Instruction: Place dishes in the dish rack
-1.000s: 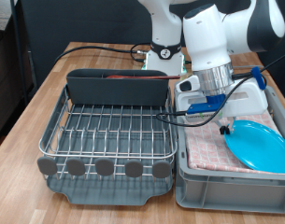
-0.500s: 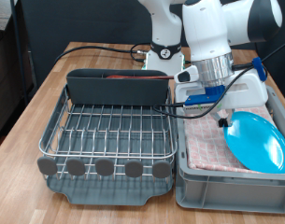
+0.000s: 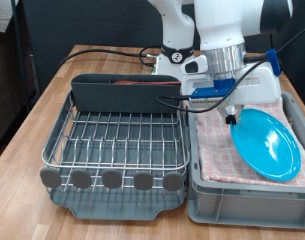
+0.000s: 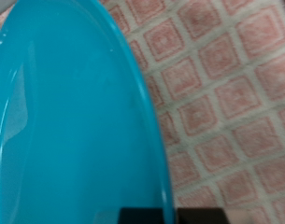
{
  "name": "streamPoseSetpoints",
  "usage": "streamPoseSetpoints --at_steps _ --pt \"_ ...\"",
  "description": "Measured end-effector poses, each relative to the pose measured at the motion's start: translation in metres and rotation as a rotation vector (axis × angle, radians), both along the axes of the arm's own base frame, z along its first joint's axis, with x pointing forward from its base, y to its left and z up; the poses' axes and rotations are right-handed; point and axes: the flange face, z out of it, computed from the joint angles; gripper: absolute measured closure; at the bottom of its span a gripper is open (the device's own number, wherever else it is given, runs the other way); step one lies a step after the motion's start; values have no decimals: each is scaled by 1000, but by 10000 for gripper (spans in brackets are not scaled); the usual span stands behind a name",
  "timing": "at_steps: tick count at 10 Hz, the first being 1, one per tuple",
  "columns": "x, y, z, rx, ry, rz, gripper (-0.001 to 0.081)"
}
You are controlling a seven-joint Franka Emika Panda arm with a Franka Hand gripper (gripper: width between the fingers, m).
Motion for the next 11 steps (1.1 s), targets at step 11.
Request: streamPoseSetpoints --at_steps 11 --pt "-12 -20 110 -345 185 119 784"
